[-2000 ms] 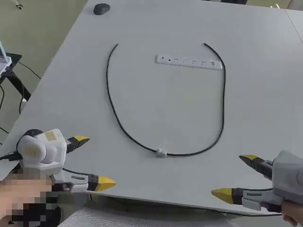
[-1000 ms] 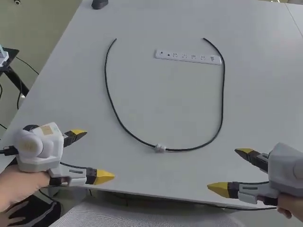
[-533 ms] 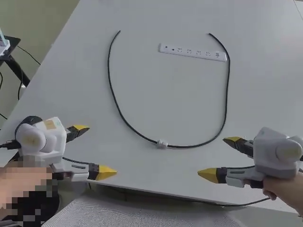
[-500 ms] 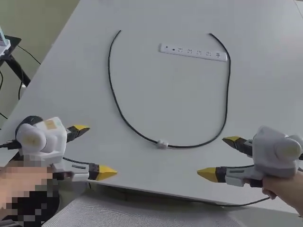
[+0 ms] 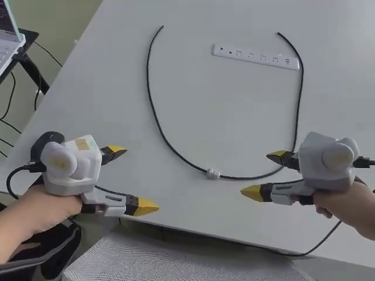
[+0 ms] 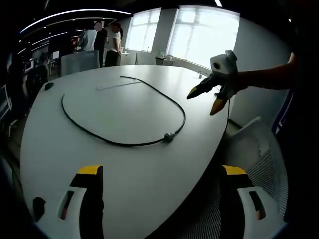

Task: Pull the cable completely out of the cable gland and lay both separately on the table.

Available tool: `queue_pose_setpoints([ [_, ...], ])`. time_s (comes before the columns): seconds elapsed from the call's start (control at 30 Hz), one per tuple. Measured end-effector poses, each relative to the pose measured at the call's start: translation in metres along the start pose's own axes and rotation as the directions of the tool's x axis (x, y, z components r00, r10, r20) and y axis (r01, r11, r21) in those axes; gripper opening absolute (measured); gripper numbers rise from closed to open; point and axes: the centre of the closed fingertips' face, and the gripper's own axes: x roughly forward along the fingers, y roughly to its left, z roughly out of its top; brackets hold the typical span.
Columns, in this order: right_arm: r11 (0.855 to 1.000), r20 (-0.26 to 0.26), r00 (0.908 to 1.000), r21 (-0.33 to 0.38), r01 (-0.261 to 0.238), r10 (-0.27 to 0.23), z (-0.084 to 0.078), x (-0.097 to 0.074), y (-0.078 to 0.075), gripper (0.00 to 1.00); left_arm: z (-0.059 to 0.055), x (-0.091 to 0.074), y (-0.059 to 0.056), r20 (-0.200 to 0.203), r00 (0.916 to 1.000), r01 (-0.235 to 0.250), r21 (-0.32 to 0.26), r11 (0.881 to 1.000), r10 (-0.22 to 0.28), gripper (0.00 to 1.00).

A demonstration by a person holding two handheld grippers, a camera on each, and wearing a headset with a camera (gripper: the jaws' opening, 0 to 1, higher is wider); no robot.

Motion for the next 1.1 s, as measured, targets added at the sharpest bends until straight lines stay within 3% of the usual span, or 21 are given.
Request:
queue_pose_setpoints([
  [0.27, 0.999, -0.054, 0.9981, -0.041, -0.031, 0.029, -0.001, 0.024, -0.007, 0.64, -0.001, 0.001, -0.001, 0.003, 1.0000, 0.008, 0.001, 1.000, -0.008, 0.97],
  [0.7, 0.992, -0.126, 0.9884, -0.086, -0.096, 0.084, -0.003, 0.054, -0.003, 0.54, -0.005, -0.004, -0.002, 0.002, 1.0000, 0.006, -0.011, 1.000, -0.006, 0.96],
  [1.1, 0.976, -0.210, 0.9687, -0.144, -0.164, 0.132, -0.011, 0.082, 0.002, 0.46, -0.015, -0.006, -0.004, -0.006, 0.9999, 0.014, -0.015, 1.000, -0.014, 0.95],
])
